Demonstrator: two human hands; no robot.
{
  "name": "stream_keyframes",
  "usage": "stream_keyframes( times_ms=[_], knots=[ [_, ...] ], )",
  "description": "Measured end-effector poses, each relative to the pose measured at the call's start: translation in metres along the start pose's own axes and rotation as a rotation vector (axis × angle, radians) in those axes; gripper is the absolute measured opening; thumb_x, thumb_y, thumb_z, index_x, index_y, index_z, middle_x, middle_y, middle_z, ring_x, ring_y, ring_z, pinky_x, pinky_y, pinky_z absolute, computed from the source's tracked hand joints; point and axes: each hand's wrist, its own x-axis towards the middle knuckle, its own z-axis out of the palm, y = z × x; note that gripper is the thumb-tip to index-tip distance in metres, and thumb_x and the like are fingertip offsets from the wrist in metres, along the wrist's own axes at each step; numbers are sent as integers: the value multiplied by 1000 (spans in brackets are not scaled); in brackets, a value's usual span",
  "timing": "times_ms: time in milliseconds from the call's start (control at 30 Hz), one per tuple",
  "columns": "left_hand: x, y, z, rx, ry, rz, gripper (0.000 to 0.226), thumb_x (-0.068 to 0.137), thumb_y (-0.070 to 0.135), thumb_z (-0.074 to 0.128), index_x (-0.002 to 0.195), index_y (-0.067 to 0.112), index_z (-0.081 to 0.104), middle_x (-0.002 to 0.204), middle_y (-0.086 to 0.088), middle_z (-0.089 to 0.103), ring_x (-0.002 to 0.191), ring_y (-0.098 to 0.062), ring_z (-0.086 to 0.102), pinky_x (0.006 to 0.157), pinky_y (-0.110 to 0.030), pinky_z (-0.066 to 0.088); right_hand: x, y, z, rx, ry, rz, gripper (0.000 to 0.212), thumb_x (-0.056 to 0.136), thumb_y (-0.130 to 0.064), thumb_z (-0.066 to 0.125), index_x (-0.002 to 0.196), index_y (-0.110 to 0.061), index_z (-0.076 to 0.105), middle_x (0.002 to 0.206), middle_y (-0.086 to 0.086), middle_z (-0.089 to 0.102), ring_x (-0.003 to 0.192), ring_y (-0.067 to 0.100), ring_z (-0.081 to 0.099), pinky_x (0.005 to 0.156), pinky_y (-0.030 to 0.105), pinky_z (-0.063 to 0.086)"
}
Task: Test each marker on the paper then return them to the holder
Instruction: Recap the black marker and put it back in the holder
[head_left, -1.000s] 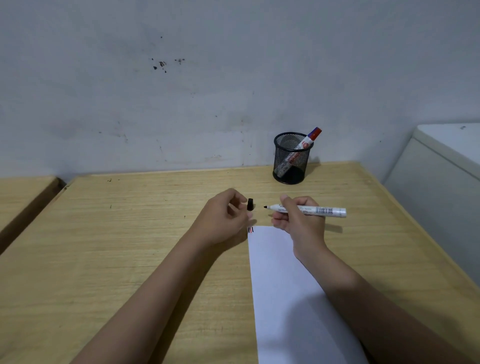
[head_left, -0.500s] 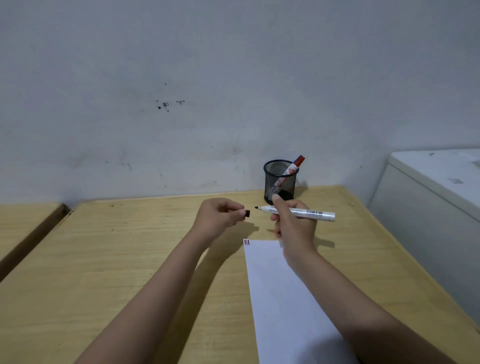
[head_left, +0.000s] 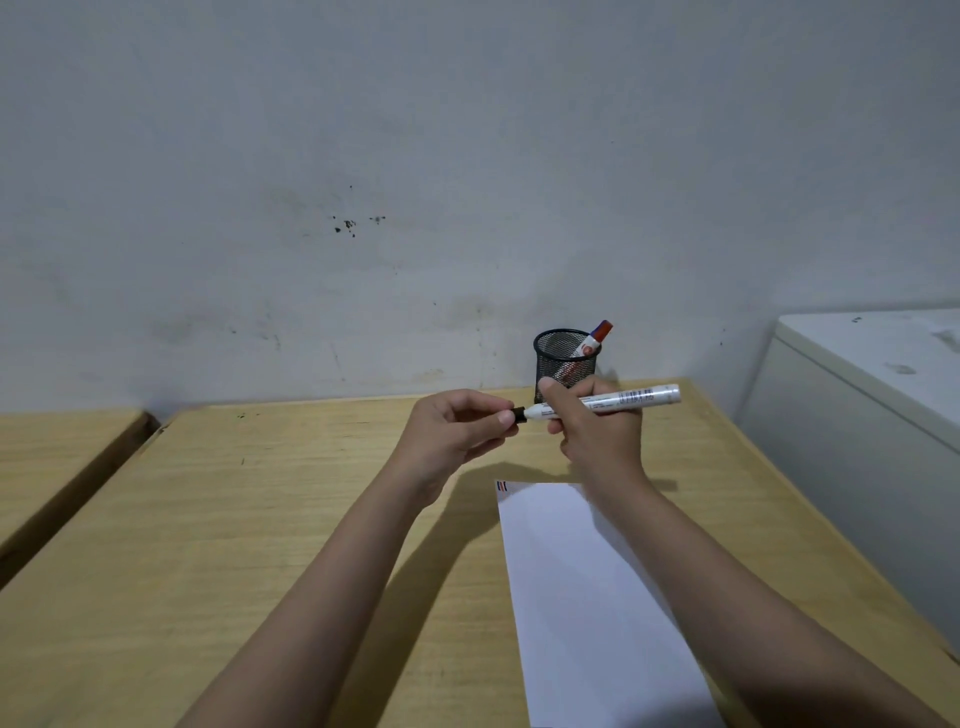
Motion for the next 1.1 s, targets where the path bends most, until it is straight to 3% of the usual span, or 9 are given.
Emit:
stream_keyframes(
  times_ms=[367,467,600,700,833,967,1100],
  knots=[
    [-23,10,12,-74,98,207,16,75,-4,68,72,11,73,71,-1,74,69,-19,69,82,-32,57,-15,-23,14,206,-43,-72,30,77,-1,70,60,-8,47,47,6,46,36,14,37,36,22,30],
    [-26,10,17,-109,180,247,11,76,-4,68,76,7,72,72,-1,74,71,-17,69,78,-28,59,-9,-23,17,163,-85,-10,28,79,-18,74,63,-8,53,48,2,49,39,13,41,37,23,34],
    [-18,13,18,-7,386,312,8,74,3,74,75,11,73,76,-5,73,76,-18,68,77,-30,56,-5,-18,15,-77,-91,140,46,77,-50,69,66,-5,60,51,1,61,35,13,45,41,25,41],
    [-11,14,15,127,438,328,4,73,9,76,75,12,73,76,-9,73,72,-17,66,70,-29,53,-4,-12,5,-296,-50,-225,31,71,-34,80,69,-9,59,61,1,59,47,7,48,49,16,43],
    [-1,20,23,252,397,390,8,72,10,76,71,17,72,70,-2,72,66,-16,66,65,-26,53,20,-15,-6,-587,-214,-734,23,68,-10,79,86,-8,66,81,2,64,70,5,55,69,5,41],
    [15,32,33,302,374,461,11,72,11,76,81,15,72,75,-3,73,71,-19,69,68,-24,56,45,-20,-12,-701,-289,-913,25,77,-13,71,101,-9,66,83,4,68,76,14,63,68,32,52],
    [39,39,42,292,315,532,12,77,17,74,89,13,72,79,3,72,71,-5,67,69,-14,51,74,-35,-19,-752,-259,-1044,22,77,-9,66,99,-7,65,79,5,64,69,16,61,60,35,52]
  ],
)
